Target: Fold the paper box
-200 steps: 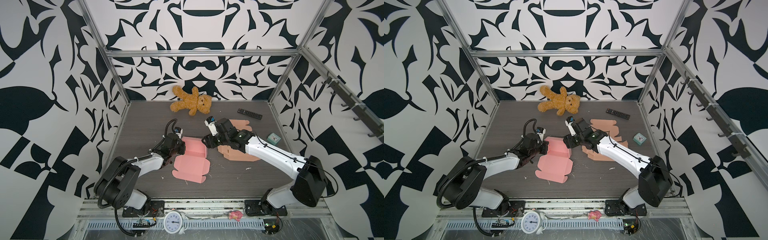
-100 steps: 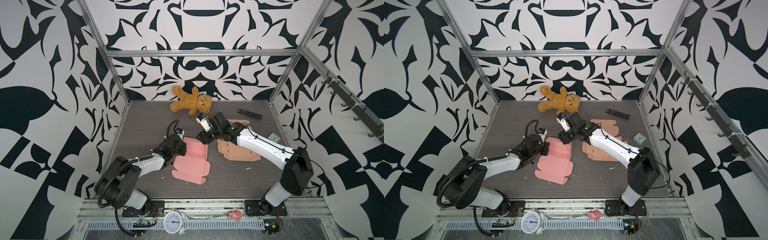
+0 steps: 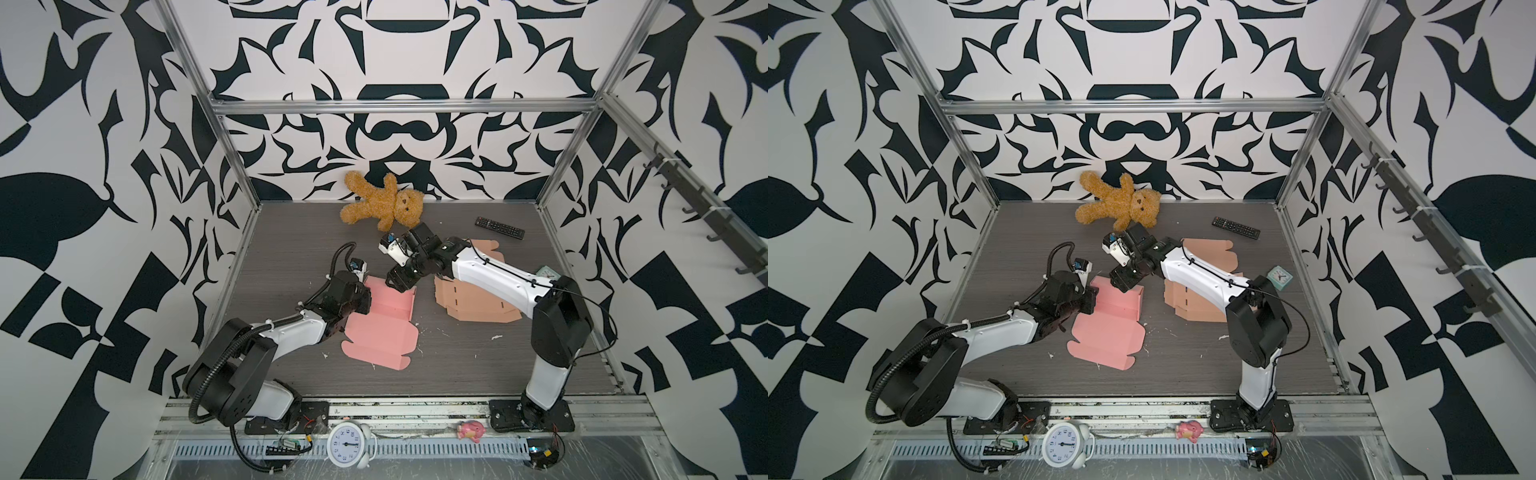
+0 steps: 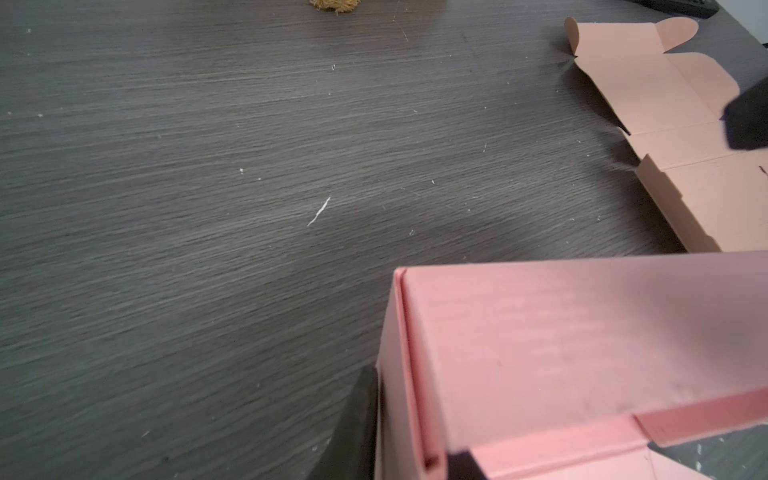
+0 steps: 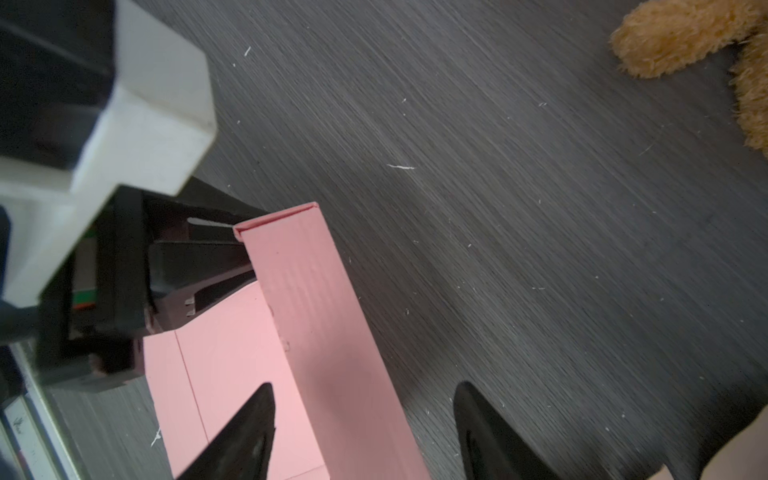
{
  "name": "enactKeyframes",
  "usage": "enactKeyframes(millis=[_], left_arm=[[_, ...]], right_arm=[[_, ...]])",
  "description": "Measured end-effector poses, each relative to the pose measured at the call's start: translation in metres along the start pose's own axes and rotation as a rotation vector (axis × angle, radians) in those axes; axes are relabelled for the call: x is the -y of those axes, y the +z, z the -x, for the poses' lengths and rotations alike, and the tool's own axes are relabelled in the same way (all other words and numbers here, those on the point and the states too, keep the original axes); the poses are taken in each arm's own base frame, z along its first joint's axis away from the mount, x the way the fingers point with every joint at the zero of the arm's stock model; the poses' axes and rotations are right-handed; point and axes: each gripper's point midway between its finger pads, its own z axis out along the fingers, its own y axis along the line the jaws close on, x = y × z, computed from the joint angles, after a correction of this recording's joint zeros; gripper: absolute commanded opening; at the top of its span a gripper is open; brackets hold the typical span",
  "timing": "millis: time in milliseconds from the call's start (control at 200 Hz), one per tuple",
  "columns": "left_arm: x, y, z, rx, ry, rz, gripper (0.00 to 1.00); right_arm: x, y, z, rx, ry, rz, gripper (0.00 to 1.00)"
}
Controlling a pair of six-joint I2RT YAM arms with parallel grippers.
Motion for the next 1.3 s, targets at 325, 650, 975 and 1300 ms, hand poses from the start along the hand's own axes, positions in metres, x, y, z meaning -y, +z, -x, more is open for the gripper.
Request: enactKeyframes(millis=[325,650,975,1300], left_arm=[[0.001,-0.002,0.002,0.008,-0.002,-0.004,0.3],[0.004,-0.005,0.001,0.007,-0.01,-0.022,0.38],[0.006,-0.015,-0.004,-0.005,-0.036,-0.039,0.49],[0.008,-0.041,0.0,0.0,-0.064,-0.047,0.54]], right_arm=[[-0.006,0.01,-0.005,-0.04,-0.027,0.05,0.71],[-0.009,0.016,-0.006,-0.08,-0.063,0.054,0.71],[-0.017,0.028,-0.019,-0.154,-0.13,0.024,0.71],[-0.01,0.038,-0.022,-0.196,-0.17,-0.038,0.7]])
